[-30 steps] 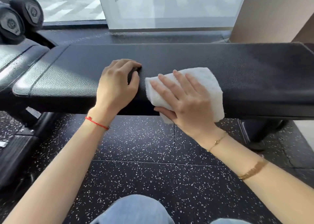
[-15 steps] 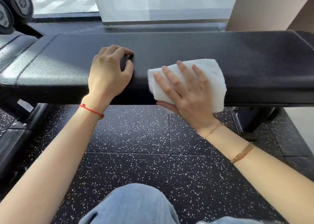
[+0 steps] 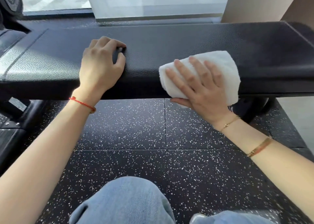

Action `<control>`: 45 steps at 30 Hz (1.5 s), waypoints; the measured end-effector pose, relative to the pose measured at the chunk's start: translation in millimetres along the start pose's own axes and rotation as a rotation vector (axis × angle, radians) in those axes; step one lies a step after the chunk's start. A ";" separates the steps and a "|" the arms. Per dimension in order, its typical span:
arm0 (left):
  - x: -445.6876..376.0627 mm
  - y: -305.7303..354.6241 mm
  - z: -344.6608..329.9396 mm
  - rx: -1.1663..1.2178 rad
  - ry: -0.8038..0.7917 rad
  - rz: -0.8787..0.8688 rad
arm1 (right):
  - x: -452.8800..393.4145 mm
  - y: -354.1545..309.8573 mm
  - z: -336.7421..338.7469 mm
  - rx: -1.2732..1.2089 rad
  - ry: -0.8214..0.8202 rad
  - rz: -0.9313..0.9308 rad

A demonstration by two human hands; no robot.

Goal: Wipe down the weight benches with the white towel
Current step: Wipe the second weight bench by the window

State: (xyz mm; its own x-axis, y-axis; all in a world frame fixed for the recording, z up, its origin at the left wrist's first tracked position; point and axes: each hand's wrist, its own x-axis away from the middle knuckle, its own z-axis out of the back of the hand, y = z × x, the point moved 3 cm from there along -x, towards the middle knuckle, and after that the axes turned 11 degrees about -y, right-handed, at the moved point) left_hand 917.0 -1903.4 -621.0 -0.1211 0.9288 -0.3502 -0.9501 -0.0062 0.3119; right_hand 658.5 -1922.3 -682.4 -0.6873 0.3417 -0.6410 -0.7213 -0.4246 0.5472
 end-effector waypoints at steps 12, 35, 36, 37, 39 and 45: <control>1.2 -2.4 -0.2 0.006 -0.007 -0.012 | -20.0 5.5 13.0 -0.291 -0.100 0.013; 0.4 -2.7 -1.6 -0.011 -0.022 -0.012 | -59.1 41.5 16.6 -0.618 -0.572 -0.377; 0.0 -2.7 -2.0 -0.021 -0.024 -0.015 | -51.0 46.6 21.5 -0.589 -0.533 -0.422; -0.6 -2.8 -2.3 -0.032 -0.026 -0.018 | -45.1 49.2 24.4 -0.592 -0.528 -0.447; -1.3 -2.3 -2.7 -0.043 -0.035 -0.022 | -39.0 49.5 21.5 -0.672 -0.616 -0.445; 0.9 0.1 0.0 -0.021 -0.038 -0.009 | -99.6 62.4 -44.4 -0.814 -0.987 -0.272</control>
State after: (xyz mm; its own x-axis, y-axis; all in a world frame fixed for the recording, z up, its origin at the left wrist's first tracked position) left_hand 916.8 -1902.6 -621.3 -0.1017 0.9421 -0.3195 -0.9570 -0.0049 0.2900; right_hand 685.7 -2020.0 -608.2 -0.5518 0.8157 0.1736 -0.8270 -0.5083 -0.2402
